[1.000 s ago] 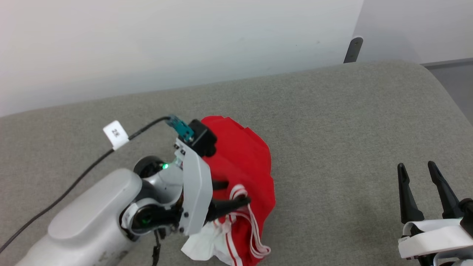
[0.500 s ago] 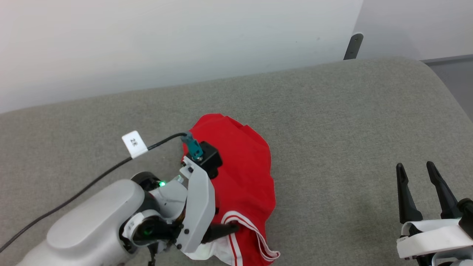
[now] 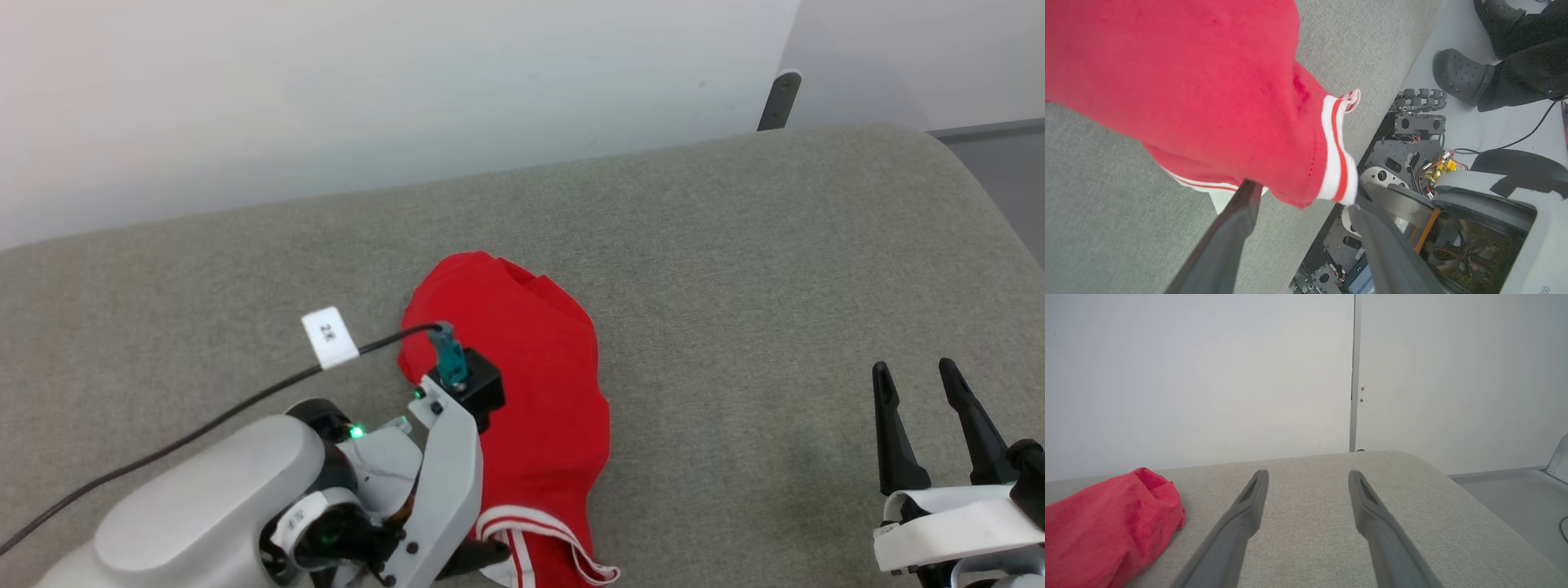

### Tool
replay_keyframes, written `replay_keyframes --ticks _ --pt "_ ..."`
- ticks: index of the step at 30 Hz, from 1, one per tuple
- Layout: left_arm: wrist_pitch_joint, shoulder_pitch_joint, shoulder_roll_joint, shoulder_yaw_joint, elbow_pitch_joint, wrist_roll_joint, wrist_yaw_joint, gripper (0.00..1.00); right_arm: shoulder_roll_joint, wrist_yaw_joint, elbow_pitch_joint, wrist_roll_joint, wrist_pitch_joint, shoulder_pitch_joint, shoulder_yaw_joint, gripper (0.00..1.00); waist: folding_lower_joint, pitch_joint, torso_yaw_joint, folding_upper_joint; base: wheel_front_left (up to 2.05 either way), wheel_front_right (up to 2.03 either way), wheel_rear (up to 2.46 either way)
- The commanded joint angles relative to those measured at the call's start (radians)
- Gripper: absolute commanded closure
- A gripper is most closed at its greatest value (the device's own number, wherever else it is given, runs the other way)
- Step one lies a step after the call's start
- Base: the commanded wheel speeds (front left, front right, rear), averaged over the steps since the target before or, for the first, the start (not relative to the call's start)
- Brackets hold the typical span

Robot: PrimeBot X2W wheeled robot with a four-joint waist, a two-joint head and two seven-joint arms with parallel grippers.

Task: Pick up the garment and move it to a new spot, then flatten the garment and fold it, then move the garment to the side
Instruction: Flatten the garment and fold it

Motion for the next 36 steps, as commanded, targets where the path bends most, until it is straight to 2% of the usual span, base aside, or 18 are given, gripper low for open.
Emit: replay_keyframes --ticks 1,6,10,20,23,30,36 --pt "0.007 -0.009 0.007 -0.005 -0.005 0.009 0.005 0.00 0.003 0.000 0.000 -0.011 -0.005 -0.006 -0.001 0.00 0.0000 0.000 0.000 0.0000 0.00 0.00 0.00" --pt "0.043 -0.022 0.036 -0.026 -0.028 0.041 0.010 0.00 0.004 0.000 0.002 -0.012 -0.005 -0.006 -0.002 0.00 0.0000 0.000 0.000 0.0000 0.00 0.00 0.00" --pt "0.079 -0.036 0.061 -0.043 -0.057 0.051 -0.010 0.00 0.004 0.000 0.003 -0.011 -0.005 -0.005 -0.003 0.00 0.0000 -0.001 0.003 0.0000 0.00 0.00 0.00" --pt "0.083 -0.079 0.122 -0.002 -0.110 0.049 -0.037 0.00 0.008 0.000 -0.002 -0.009 -0.005 0.004 -0.009 0.00 0.0000 0.000 0.016 0.0000 0.00 0.00 0.00" --pt "0.078 -0.083 0.136 0.008 -0.114 0.046 -0.032 0.00 0.008 0.000 -0.002 -0.007 -0.005 0.004 -0.009 0.00 0.0000 0.001 0.019 0.0000 0.00 0.00 0.00" --pt "0.037 -0.057 0.143 0.002 -0.074 0.071 -0.057 0.00 0.010 0.000 -0.004 -0.003 -0.005 -0.007 -0.007 0.00 0.0000 0.009 0.019 0.0000 0.00 0.00 0.00" --pt "-0.074 -0.016 0.110 0.025 -0.015 0.060 -0.084 0.00 0.008 0.000 -0.011 -0.003 -0.005 -0.008 -0.021 0.00 0.0000 0.019 0.015 0.0000 0.00 0.00 0.00"
